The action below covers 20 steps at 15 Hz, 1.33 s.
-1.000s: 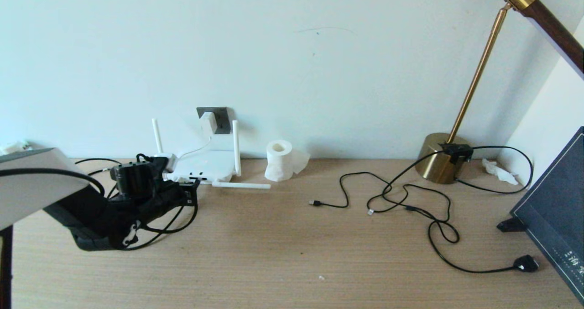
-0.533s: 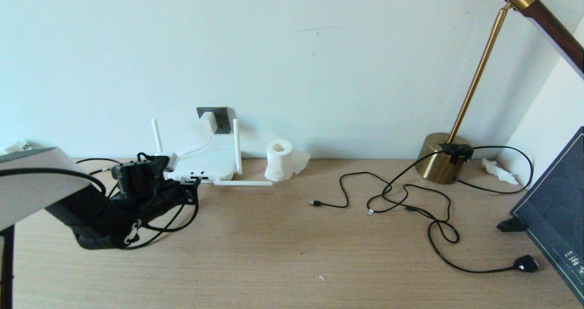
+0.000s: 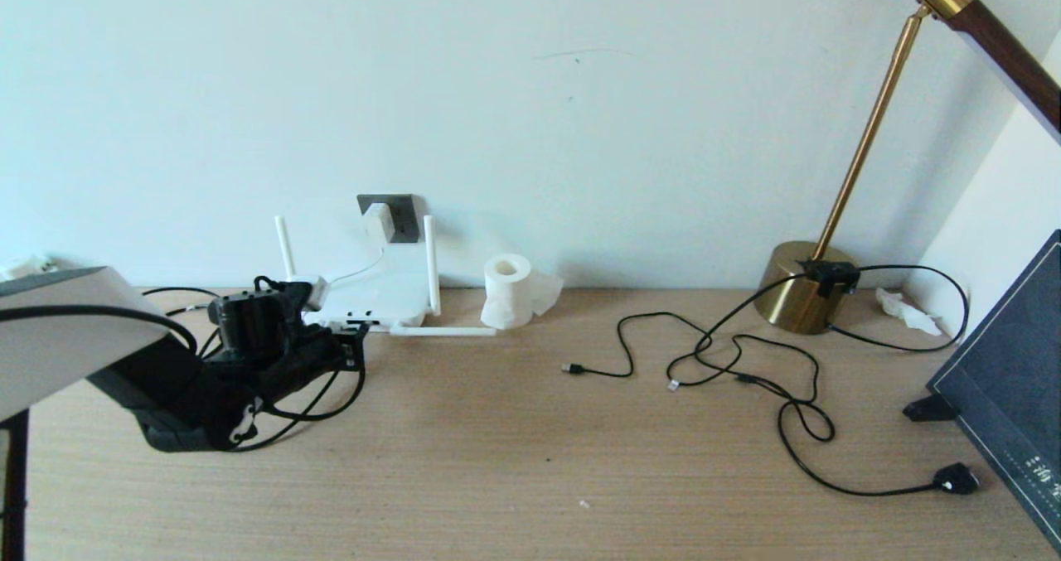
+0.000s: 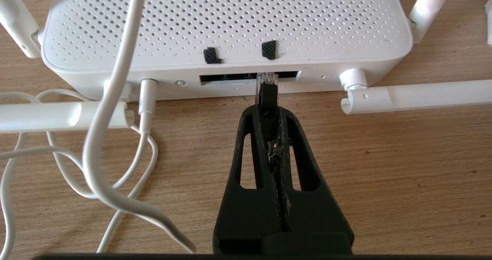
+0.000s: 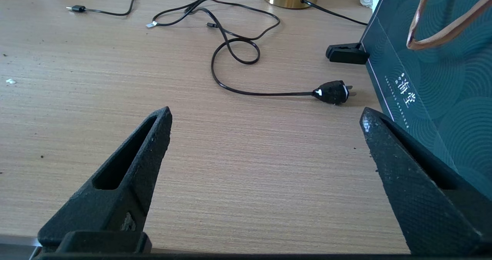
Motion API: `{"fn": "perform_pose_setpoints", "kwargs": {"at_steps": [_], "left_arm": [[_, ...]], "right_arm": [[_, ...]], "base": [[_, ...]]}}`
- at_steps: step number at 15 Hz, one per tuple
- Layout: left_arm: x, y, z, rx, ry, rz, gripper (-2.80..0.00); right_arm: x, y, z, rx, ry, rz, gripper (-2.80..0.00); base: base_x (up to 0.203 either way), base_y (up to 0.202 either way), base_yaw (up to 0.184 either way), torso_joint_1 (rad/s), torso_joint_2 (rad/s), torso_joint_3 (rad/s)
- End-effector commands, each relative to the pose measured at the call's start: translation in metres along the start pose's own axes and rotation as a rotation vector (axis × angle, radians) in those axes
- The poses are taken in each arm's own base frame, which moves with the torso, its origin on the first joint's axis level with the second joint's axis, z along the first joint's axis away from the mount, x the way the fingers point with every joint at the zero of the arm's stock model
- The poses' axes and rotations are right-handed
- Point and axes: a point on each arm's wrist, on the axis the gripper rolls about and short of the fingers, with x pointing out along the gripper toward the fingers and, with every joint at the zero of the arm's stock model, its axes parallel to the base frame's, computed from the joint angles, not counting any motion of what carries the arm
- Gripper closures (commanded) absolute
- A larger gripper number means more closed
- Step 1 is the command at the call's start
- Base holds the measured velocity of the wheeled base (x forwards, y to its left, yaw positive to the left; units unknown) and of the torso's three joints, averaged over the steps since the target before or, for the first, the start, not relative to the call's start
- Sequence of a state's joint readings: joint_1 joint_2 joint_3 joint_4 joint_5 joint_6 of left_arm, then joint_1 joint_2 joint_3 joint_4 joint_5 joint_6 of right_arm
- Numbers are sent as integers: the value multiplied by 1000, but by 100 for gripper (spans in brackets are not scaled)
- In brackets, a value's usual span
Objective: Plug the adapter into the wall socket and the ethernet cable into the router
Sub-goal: Plug cable into router interface
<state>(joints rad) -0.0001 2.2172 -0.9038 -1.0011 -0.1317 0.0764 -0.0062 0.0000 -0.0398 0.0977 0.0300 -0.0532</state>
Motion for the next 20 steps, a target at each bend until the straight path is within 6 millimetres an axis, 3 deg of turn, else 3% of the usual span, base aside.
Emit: {"fn": "perform_pose_setpoints", "kwargs": {"at_steps": [1,9,20], "left_arm": [[0,-3,3,4,-13,-6,0],[4,-17,6,-14,-20,-10,0],[6,-17,7,-19,-21,4,0]], "right_arm": [[0,0,0,0,2,1,-280],[0,0,0,0,2,1,-280],[0,0,0,0,2,1,-280]], "base": [[0,0,0,0,0,0],[0,0,0,0,0,0],[0,0,0,0,0,0]]}}
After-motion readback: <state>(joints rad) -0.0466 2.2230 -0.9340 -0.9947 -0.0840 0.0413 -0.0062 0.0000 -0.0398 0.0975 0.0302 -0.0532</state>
